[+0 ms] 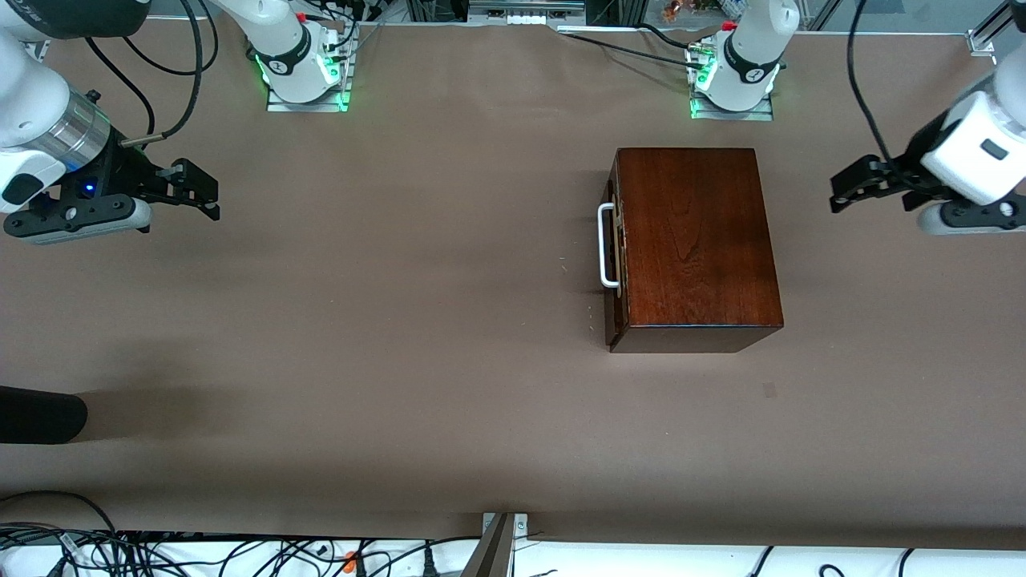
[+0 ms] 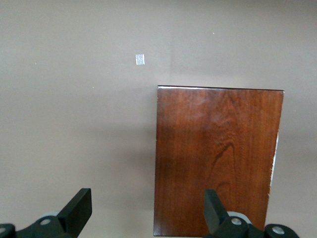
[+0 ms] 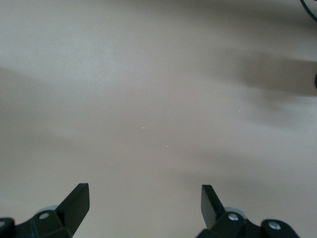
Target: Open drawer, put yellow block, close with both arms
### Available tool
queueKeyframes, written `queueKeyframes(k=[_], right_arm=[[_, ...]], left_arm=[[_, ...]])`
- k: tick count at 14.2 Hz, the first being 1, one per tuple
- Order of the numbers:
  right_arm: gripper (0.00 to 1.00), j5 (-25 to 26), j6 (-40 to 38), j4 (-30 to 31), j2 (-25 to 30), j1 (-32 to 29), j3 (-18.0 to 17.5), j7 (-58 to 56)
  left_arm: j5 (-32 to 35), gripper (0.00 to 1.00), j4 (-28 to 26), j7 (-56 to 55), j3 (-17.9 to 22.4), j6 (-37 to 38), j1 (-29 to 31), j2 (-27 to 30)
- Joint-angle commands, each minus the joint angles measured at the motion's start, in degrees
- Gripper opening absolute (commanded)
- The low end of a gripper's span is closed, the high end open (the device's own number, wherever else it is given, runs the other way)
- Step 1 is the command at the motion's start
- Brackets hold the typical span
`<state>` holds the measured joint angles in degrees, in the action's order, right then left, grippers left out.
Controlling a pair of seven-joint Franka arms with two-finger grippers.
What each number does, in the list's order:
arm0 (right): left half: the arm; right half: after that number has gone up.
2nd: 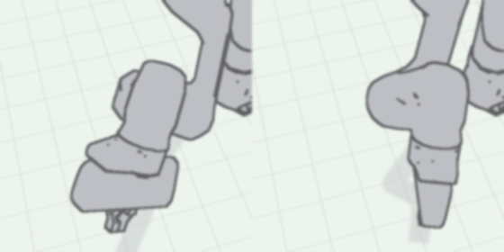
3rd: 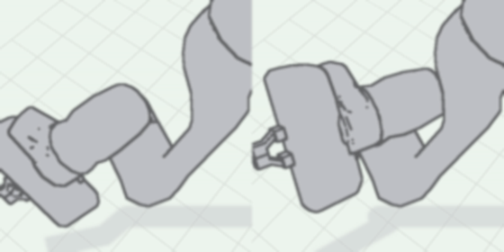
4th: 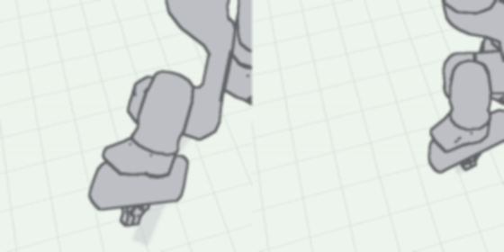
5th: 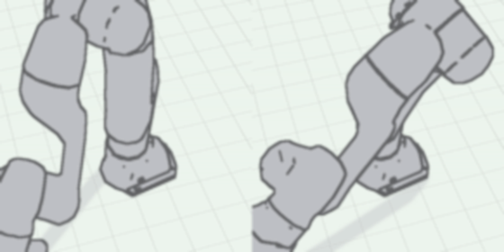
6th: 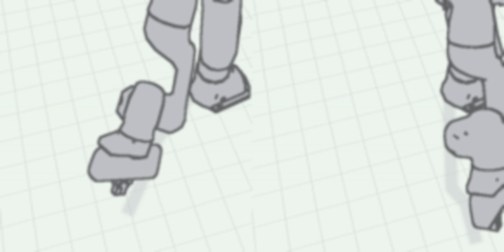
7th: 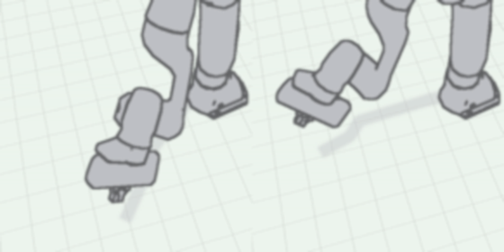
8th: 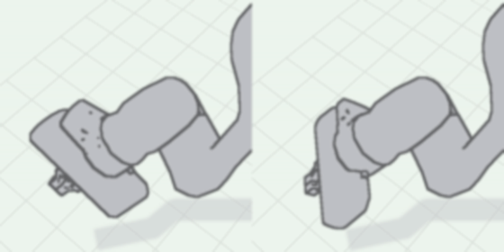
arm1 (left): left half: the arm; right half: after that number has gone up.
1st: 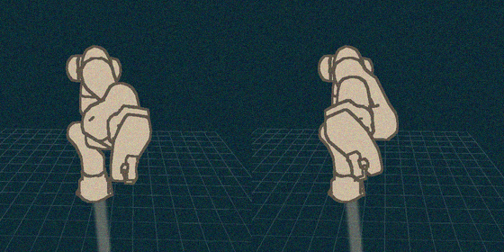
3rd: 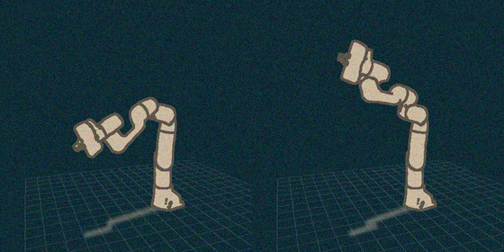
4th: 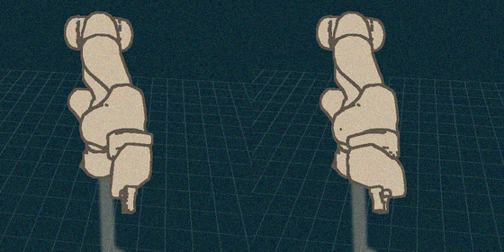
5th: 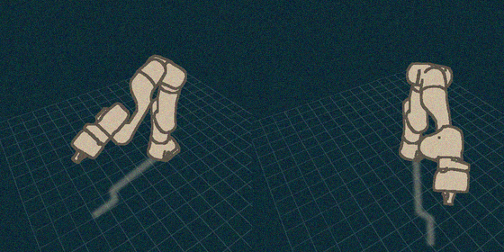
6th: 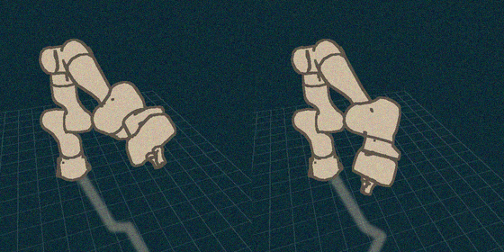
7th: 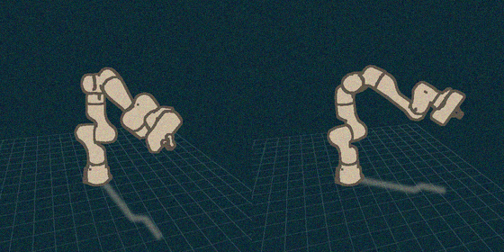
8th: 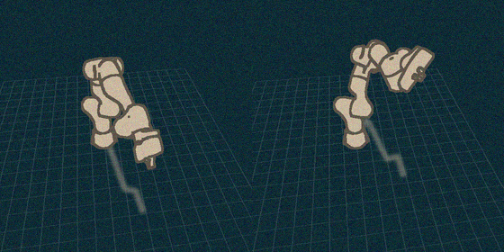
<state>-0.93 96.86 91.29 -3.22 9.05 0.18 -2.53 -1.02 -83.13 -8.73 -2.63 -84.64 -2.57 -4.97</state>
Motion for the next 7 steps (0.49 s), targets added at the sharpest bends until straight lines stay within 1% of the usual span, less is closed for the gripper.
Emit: queueKeyframes(k=[1,7], right_arm=[[1.00,0.7,-0.4,-0.9,-0.2,-0.2,-0.1,-0.1],[1.00,0.7,-0.4,-0.9,-0.2,-0.2,-0.1,-0.1]], left_arm=[[-1.3,1.00,-8.5,1.7,0.7,-4.0,-0.1,6.1],[-0.6,1.00,-7.4,1.7,0.1,-2.5,-0.1,6.1]])
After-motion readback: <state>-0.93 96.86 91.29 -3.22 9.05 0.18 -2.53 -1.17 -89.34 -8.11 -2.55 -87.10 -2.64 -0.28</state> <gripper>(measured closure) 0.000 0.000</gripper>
